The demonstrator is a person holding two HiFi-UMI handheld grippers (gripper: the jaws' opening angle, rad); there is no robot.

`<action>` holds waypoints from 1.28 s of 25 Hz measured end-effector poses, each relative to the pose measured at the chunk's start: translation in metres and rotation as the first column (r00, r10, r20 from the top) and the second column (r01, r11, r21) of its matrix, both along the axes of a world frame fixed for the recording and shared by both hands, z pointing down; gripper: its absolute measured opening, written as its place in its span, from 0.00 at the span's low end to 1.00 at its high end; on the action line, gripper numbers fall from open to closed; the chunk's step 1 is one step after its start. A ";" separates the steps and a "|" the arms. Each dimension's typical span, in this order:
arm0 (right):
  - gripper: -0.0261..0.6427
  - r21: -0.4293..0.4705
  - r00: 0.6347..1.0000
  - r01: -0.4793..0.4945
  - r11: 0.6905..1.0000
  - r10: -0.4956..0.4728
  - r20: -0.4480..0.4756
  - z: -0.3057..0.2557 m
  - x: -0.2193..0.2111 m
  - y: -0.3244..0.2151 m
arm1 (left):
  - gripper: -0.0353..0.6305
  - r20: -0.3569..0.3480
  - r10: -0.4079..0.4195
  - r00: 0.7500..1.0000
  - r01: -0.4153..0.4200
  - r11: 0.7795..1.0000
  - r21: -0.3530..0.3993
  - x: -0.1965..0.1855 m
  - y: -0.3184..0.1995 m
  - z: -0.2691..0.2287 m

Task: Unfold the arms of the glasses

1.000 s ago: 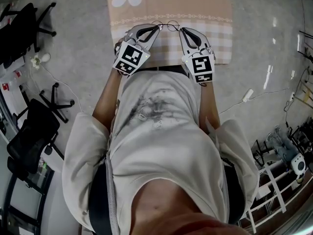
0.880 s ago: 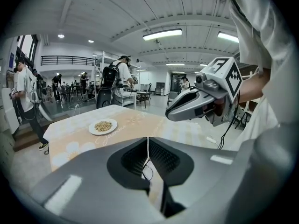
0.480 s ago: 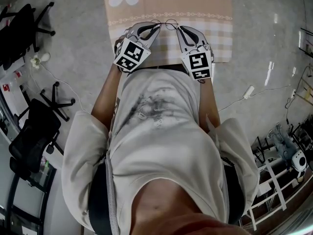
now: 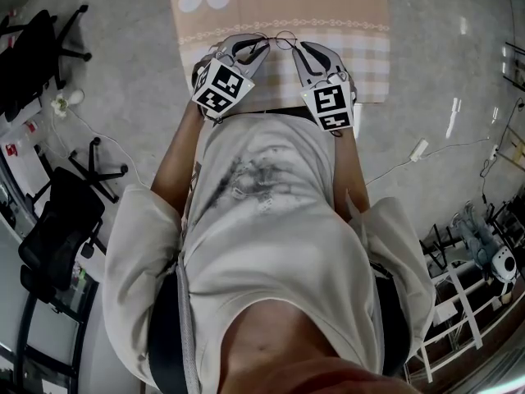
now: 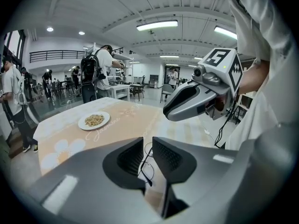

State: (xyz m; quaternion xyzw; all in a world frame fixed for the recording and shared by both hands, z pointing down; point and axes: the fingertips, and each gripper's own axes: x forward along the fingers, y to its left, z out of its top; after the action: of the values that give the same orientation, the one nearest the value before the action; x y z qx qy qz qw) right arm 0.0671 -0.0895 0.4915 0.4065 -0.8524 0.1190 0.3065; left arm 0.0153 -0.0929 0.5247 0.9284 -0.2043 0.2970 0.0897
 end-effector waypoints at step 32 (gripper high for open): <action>0.19 -0.083 0.998 0.024 0.996 -0.028 -0.055 0.036 0.006 0.004 | 0.22 0.174 0.200 0.964 -0.189 0.979 -0.078 0.022 -0.001 0.059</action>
State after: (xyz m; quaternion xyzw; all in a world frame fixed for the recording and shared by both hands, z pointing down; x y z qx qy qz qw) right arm 0.0734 -0.0856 0.5275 0.3856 -0.8431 0.1384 0.3484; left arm 0.0374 -0.0937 0.5837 0.9100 -0.1103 0.3935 0.0690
